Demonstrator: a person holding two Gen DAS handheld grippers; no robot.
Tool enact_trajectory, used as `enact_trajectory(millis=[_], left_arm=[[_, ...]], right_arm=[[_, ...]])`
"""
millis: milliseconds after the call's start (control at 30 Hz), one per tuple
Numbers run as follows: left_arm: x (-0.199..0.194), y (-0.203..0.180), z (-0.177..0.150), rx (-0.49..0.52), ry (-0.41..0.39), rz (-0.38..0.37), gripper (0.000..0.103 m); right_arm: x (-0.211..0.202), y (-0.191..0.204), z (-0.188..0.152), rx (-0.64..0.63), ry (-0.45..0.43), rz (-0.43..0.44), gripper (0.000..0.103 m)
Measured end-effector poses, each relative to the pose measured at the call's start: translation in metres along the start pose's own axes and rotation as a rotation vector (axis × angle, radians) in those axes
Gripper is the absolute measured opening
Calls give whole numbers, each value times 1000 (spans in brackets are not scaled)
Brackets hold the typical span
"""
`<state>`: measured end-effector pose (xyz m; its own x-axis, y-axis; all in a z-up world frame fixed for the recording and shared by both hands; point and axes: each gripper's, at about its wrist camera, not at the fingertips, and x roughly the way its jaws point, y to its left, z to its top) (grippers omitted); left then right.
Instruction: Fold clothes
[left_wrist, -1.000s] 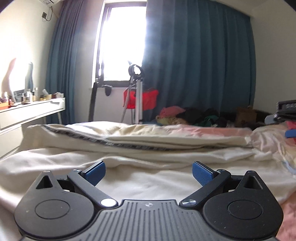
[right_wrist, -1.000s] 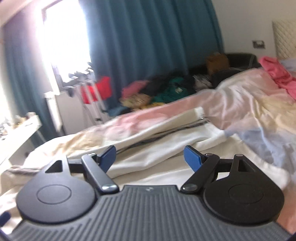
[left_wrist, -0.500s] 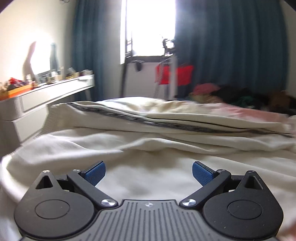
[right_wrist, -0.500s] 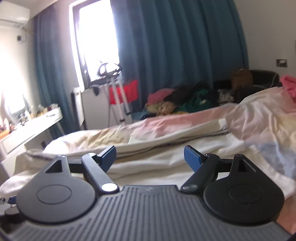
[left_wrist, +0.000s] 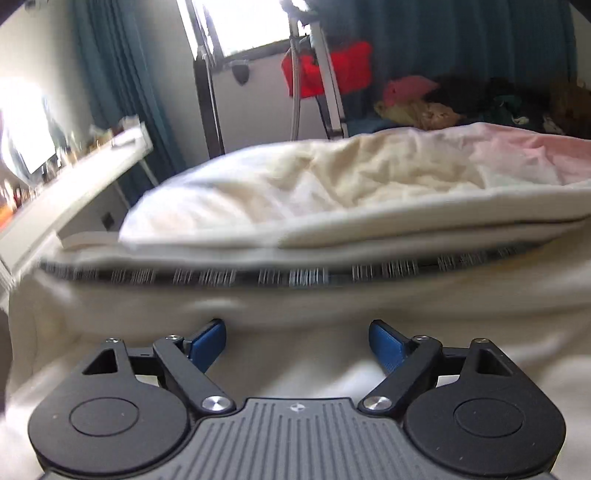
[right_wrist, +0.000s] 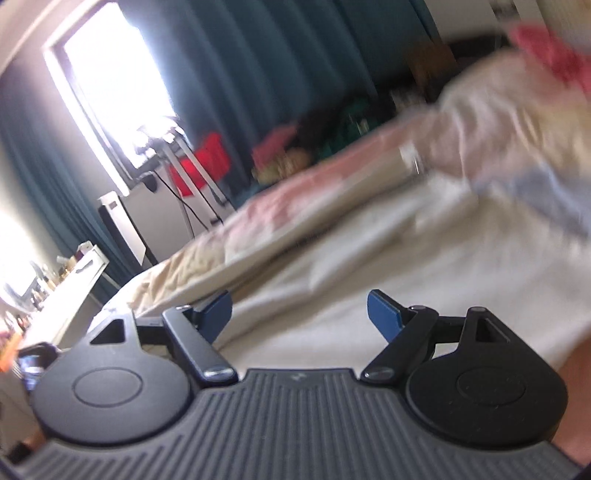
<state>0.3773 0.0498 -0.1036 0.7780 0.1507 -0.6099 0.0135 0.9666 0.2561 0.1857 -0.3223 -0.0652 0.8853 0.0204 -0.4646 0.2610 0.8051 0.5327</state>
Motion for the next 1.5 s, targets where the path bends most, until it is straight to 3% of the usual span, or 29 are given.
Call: enact_trajectory(millis=[133, 300, 400, 567, 767, 967, 1100, 1300, 1400, 1500], left_arm=[[17, 13, 32, -109, -53, 3, 88], [60, 24, 75, -261, -24, 75, 88], [93, 12, 85, -207, 44, 148, 88], [84, -10, 83, -130, 12, 157, 94], [-8, -23, 46, -154, -15, -33, 94], [-134, -36, -35, -118, -77, -137, 97], [-202, -34, -83, -84, -124, -137, 97], [-274, -6, -114, -130, -211, -93, 97], [-288, 14, -130, -221, -203, -88, 97], [-287, 44, -146, -370, -137, -91, 98]], right_arm=[[16, 1, -5, -35, 14, -1, 82], [46, 0, -13, -44, 65, -21, 82], [60, 2, -20, -92, 71, -34, 82], [71, 3, -25, -147, 58, -52, 82], [64, 8, -22, -188, 44, -25, 82], [34, 22, -23, -273, -6, -7, 82], [8, 29, -20, -298, -32, 18, 82], [-37, 36, -23, -321, -82, 47, 82], [-42, 40, -33, -355, -56, 20, 82], [-43, 39, -37, -335, -10, 14, 82]])
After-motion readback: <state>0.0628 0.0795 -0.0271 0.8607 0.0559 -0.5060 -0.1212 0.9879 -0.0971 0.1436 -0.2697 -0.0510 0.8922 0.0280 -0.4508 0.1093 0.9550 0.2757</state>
